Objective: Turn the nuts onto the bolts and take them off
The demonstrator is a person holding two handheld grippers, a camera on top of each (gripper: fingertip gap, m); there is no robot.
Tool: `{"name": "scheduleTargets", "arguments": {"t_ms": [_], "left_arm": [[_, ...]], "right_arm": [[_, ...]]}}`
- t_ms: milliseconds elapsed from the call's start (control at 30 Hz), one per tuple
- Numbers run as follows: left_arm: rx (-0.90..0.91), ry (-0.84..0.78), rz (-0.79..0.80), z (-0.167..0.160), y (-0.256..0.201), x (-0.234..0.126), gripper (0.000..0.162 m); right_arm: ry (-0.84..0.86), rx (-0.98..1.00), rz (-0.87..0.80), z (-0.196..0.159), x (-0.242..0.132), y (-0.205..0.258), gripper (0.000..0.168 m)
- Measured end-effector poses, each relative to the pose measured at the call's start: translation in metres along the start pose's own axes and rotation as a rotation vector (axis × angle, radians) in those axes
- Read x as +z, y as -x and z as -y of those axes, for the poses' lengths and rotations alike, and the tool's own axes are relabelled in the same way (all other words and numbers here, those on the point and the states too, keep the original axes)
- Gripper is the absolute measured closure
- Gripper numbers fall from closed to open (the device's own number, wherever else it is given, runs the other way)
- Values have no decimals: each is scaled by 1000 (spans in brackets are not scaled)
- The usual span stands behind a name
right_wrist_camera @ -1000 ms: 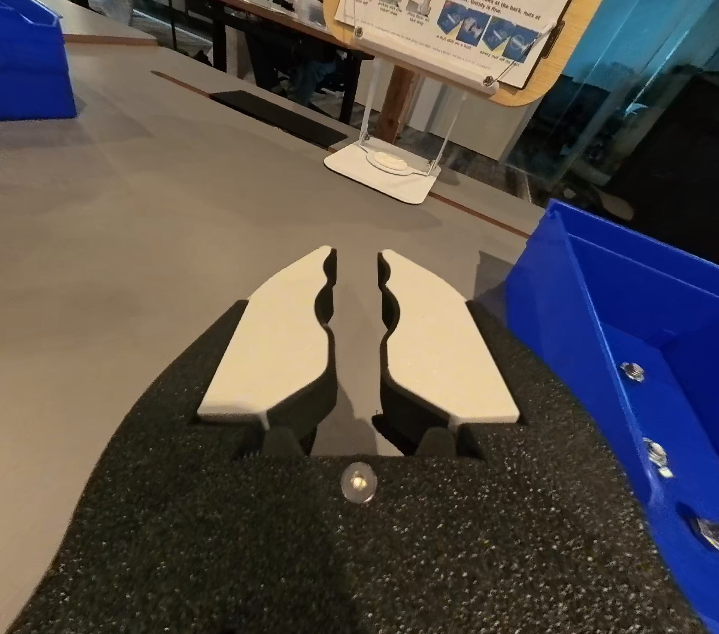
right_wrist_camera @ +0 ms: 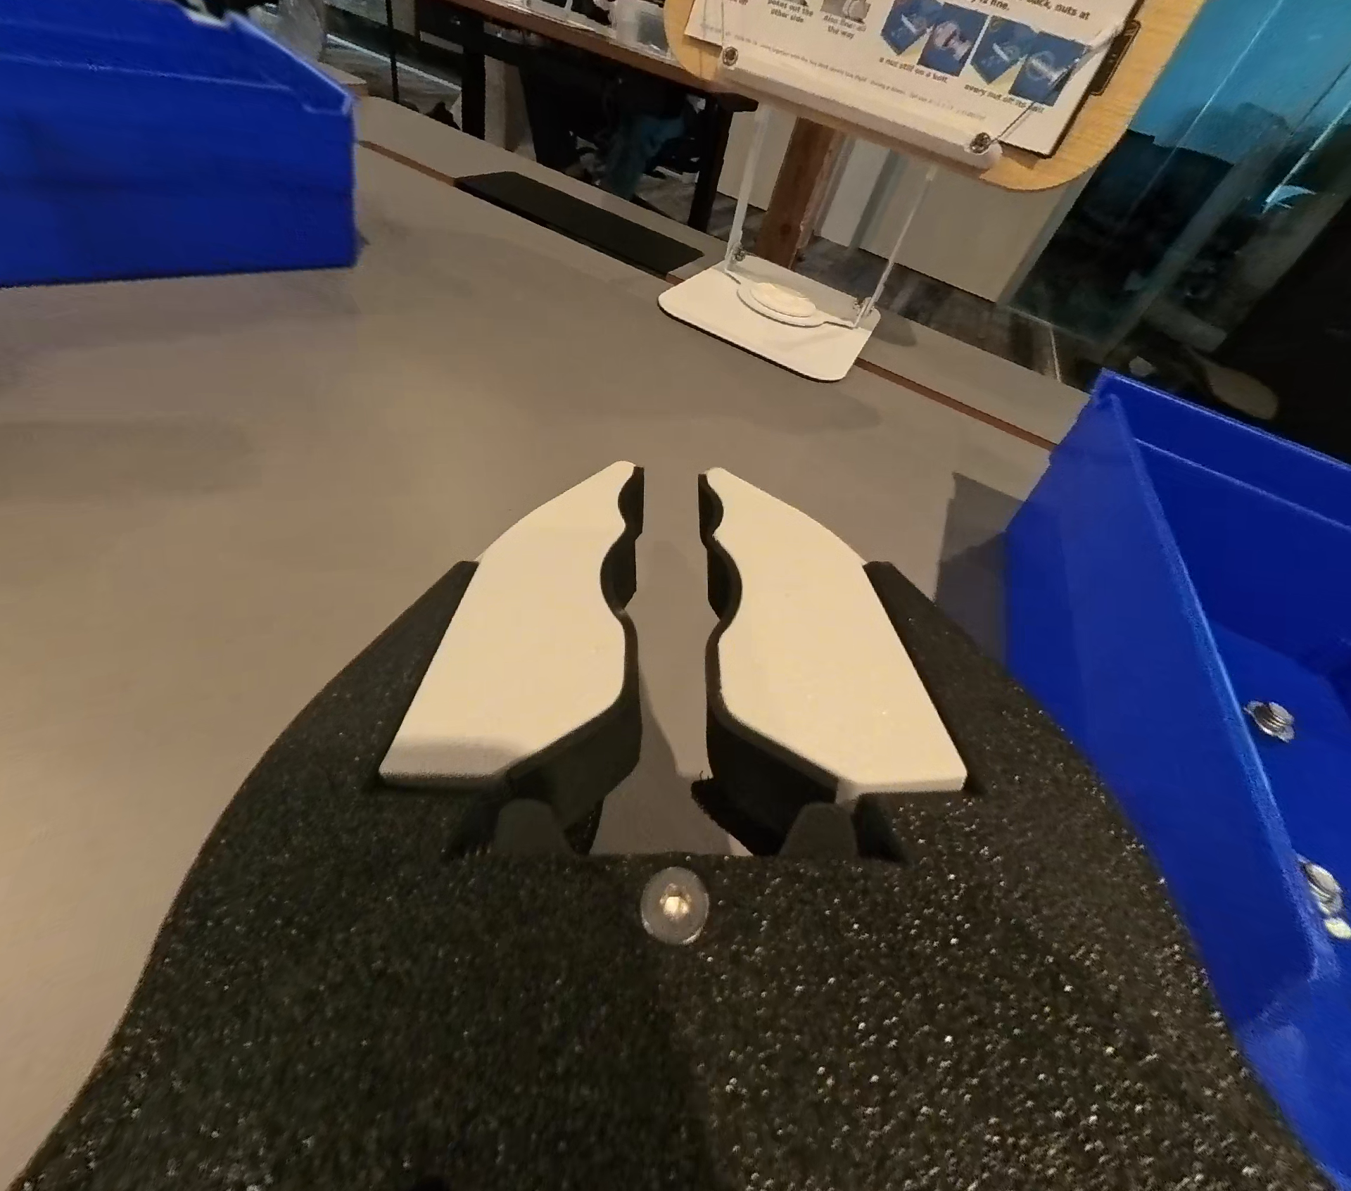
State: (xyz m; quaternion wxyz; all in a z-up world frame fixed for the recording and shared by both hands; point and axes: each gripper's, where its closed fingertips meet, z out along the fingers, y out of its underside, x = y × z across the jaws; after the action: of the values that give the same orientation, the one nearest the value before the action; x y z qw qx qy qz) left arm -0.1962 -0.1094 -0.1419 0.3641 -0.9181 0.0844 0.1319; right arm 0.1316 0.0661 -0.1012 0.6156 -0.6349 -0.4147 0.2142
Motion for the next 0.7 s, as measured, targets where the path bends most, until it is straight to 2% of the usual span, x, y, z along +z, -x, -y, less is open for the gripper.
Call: {"name": "scheduleTargets", "arguments": {"t_ms": [33,267,433,533,600,700], "left_arm": [[16,-21,-20,9,-9,4,157],[154,-99,-138,67,-81,26,158],[243,-127,-205,96,-122,35,157],[289,-149,-242,108,-140,38,157],[288,-161,-270,113,-147,38,157],[252,-197,-299,119,-152,35,157]], "right_arm": [[3,-4,-2,0,0,0,154],[-29,-16,-60,6,-4,-10,154],[-17,-117,-332,22,-38,-54,142],[93,-206,-480,19,-62,-91,129],[184,-141,-477,7,-67,-106,123],[304,49,-372,-16,-60,-119,121]]}}
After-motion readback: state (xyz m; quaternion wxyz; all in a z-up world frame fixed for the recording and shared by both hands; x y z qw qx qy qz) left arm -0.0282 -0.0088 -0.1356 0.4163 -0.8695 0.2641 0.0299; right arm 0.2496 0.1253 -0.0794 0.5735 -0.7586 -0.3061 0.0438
